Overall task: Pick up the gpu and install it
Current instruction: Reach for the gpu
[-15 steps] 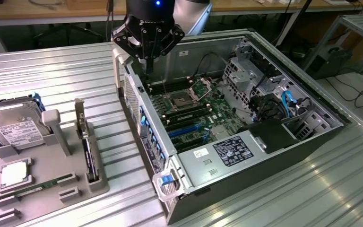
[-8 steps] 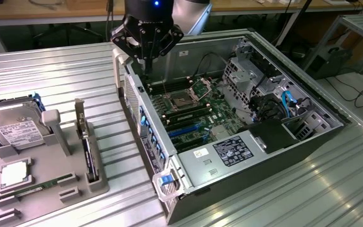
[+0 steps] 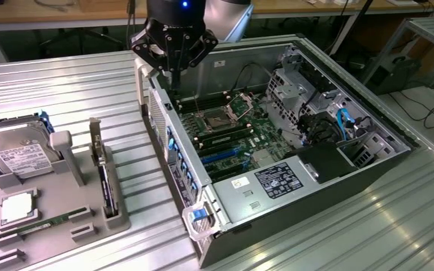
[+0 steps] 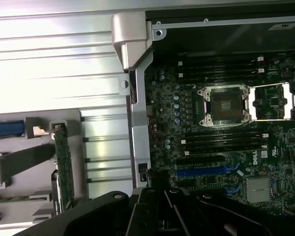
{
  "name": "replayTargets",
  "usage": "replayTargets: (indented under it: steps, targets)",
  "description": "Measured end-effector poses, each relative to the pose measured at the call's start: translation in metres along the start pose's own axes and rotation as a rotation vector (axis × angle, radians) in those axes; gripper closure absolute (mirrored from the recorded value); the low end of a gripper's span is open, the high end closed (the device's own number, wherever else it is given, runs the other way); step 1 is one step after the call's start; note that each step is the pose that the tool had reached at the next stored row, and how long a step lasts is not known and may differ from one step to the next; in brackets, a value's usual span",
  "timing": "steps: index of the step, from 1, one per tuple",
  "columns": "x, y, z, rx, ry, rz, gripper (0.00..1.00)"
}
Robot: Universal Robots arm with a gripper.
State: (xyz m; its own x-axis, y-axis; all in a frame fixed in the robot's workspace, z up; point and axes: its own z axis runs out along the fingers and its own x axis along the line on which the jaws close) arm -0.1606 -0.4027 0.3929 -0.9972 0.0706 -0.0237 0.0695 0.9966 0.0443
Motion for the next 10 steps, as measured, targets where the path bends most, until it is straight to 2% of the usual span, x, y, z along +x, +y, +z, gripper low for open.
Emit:
replayTargets:
  steps: [10]
  targets:
    - [0.0038,-0.0012,0.0,0.0,0.0007,0.0,0.89]
